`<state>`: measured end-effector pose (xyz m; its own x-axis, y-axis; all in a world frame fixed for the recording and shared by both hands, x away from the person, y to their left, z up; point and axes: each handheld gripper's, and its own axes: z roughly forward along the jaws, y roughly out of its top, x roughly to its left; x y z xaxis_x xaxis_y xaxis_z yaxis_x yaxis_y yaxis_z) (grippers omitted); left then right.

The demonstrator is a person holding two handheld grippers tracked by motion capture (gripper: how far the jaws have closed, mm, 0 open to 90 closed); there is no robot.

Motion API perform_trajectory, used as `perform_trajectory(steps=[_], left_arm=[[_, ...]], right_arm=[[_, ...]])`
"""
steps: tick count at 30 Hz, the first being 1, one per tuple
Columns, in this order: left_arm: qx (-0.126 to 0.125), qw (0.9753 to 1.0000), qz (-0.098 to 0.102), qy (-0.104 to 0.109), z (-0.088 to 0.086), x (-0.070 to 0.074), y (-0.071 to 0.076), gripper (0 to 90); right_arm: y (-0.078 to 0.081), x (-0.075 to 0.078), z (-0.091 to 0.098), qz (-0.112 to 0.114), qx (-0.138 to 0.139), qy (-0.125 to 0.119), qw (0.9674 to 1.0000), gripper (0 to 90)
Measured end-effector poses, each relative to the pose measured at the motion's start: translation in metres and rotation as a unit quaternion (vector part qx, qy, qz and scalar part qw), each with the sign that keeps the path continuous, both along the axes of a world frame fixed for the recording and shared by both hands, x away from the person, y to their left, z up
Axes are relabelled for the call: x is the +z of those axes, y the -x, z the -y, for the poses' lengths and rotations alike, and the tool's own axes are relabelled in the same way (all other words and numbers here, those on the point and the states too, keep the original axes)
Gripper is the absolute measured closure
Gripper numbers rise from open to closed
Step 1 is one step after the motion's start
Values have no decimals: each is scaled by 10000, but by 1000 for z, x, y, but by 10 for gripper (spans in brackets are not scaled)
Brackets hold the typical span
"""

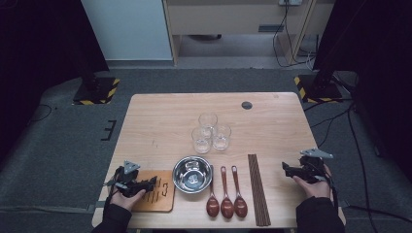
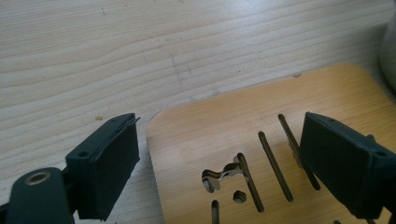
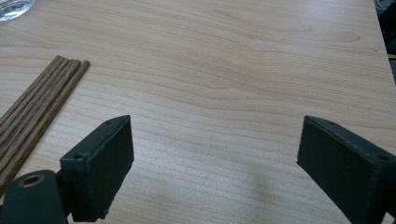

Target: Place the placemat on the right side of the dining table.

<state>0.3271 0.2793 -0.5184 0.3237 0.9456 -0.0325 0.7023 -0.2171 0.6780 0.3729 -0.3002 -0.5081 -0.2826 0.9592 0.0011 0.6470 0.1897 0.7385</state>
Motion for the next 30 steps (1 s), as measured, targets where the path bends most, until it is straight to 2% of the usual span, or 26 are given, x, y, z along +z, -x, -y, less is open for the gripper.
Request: perform_trajectory(steps=[5, 14, 20, 30], left_arm=[[-4, 10000, -48, 39, 0, -2, -2, 106], [144, 9997, -112, 164, -5, -4, -6, 102], [293, 9985, -180, 418, -15, -6, -8, 125], [305, 9985, -174, 415, -16, -7, -8, 116]], right_arm=[[0, 0, -1, -14, 2, 9, 10000, 108], [0, 0, -1, -20, 14, 11, 10000, 107], [-1, 0, -1, -17, 28, 7, 10000, 108], [0, 4, -2, 52, 39, -69, 10000, 111]])
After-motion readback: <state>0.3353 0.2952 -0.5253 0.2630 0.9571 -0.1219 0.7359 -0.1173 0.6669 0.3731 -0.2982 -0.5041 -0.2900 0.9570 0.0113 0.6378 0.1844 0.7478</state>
